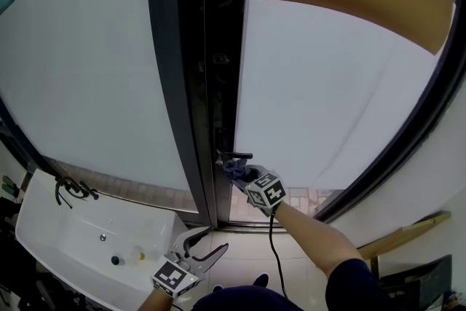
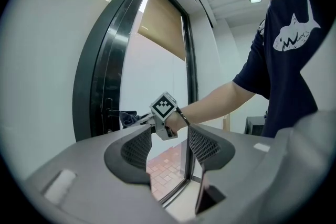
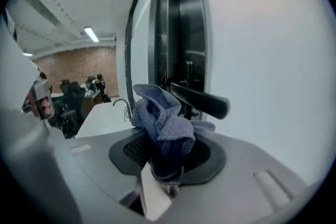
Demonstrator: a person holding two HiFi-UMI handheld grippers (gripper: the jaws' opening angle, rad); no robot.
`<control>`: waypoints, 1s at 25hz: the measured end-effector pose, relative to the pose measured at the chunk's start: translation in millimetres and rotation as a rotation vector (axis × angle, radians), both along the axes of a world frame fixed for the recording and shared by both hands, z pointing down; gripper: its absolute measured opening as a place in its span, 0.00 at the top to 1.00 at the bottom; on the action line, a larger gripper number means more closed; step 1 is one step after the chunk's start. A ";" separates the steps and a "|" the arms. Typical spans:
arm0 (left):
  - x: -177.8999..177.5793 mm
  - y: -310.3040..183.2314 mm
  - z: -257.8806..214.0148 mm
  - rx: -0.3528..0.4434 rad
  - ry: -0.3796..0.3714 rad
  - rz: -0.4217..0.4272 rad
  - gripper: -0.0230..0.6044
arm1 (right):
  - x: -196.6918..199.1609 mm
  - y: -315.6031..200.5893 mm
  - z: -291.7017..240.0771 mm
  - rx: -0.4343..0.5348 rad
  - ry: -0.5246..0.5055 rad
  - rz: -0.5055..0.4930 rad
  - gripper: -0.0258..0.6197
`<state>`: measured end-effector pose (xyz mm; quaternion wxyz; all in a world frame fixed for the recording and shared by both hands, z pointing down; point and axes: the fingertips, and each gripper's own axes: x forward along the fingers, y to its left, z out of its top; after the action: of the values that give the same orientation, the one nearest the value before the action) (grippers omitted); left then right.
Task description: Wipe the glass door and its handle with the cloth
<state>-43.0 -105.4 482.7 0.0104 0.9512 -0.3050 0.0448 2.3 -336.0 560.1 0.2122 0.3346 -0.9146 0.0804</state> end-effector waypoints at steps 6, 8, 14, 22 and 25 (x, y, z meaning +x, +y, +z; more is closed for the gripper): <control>-7.5 1.7 -0.3 -0.033 -0.008 -0.042 0.61 | -46.1 -32.3 -2.9 0.015 -0.094 0.077 0.74; -9.0 2.1 0.3 -0.031 0.000 -0.048 0.61 | -50.8 -42.5 -4.6 0.018 -0.130 0.124 0.74; -21.5 -3.0 9.4 -0.081 -0.042 -0.098 0.61 | -49.2 -62.7 -9.6 -0.032 -0.278 0.218 0.74; -7.5 -4.8 8.0 -0.036 0.010 -0.037 0.61 | -17.4 -57.5 -8.7 -0.032 -0.259 0.220 0.74; -4.7 -6.8 8.4 -0.028 0.014 -0.024 0.61 | 10.8 -54.2 -6.6 -0.037 -0.263 0.256 0.75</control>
<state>-47.7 -112.3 491.1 0.0265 0.9476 -0.3155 0.0423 13.0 -390.3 553.5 0.0848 0.4307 -0.8829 0.1668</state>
